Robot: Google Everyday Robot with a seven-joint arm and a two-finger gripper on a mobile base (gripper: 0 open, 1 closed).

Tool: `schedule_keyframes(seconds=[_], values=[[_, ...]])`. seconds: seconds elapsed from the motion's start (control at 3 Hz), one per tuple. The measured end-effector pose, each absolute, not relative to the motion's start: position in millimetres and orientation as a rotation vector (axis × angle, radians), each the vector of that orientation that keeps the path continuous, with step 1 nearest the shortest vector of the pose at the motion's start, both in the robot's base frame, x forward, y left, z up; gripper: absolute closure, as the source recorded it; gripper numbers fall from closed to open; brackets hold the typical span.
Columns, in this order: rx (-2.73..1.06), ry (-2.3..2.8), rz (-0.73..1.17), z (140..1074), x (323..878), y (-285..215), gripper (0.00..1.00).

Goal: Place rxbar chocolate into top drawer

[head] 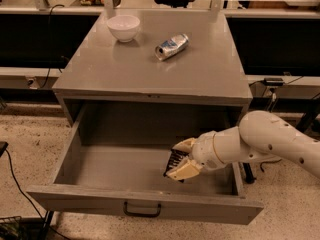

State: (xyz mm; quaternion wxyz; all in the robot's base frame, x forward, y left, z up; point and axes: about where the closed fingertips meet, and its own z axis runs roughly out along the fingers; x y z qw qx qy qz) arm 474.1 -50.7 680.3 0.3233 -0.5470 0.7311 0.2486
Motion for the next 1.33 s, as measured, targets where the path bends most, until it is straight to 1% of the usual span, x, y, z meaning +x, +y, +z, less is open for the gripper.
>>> schedule_keyframes(seconds=[0.33,0.67,1.0,1.33], values=[[-1.457,1.871,0.614,670,476,-52,0.35],[-1.423,1.845,0.648,658,490,-52,0.11],[-1.383,1.820,0.697,655,504,-51,0.00],[-1.262,1.753,0.698,713,526,-63,0.00]])
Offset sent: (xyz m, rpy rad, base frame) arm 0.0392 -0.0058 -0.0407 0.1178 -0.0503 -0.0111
